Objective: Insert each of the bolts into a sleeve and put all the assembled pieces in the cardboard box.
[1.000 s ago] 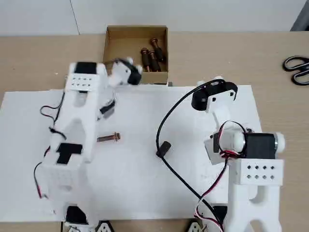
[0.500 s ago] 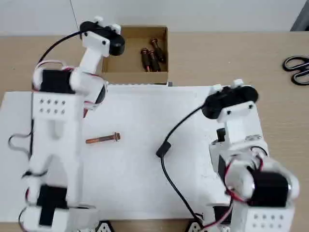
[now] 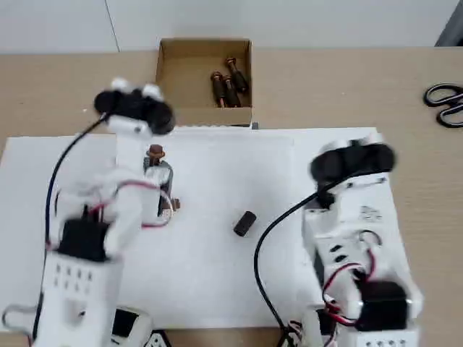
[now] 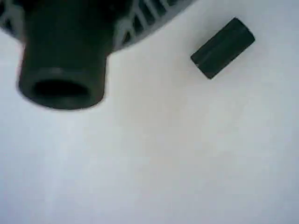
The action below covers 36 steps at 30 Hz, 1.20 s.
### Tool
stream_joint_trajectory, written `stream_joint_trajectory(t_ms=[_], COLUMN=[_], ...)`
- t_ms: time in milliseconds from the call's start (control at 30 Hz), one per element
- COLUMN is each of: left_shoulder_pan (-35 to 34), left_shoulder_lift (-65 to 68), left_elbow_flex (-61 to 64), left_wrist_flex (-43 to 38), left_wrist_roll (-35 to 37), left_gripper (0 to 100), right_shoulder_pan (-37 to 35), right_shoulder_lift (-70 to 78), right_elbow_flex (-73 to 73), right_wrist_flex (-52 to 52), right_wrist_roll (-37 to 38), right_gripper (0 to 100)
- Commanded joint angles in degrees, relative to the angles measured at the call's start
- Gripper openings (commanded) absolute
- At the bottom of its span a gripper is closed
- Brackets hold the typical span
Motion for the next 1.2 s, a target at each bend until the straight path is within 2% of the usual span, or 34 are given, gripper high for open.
stream_joint_trajectory(t_ms=[0,133,367,567,667,767,833,1167], left_shoulder_pan=[0.4,0.4,0.4,0.4,0.4,0.4,0.7,12.0], left_shoulder_lift=[-12.7,-22.9,-38.5,-52.6,-52.9,-52.6,-52.7,-52.7], left_elbow_flex=[10.6,19.1,30.7,40.2,41.5,41.5,41.5,41.5], left_wrist_flex=[-9.1,-13.5,-19.3,-20.3,-20.5,-21.9,-22.8,-22.6], left_wrist_roll=[5.3,11.2,27.9,28.7,29.2,34.0,36.1,36.3], left_gripper=[1,1,1,1,1,1,1,1], right_shoulder_pan=[-7.8,-15.5,-22.2,-31.7,-36.6,-40.1,-40.7,-40.7], right_shoulder_lift=[-3.8,-8.7,-18.0,-26.9,-29.1,-28.8,-28.7,-28.7], right_elbow_flex=[5.7,12.7,26.4,36.6,39.7,40.9,41.8,41.6], right_wrist_flex=[-5.8,-12.8,-23.7,-28.0,-28.1,-28.1,-28.2,-28.2], right_wrist_roll=[-0.8,-0.8,-0.5,-0.4,-0.4,-0.4,-0.4,-0.3], right_gripper=[0.3,0.3,0.3,0.3,0.3,0.4,0.4,0.4])
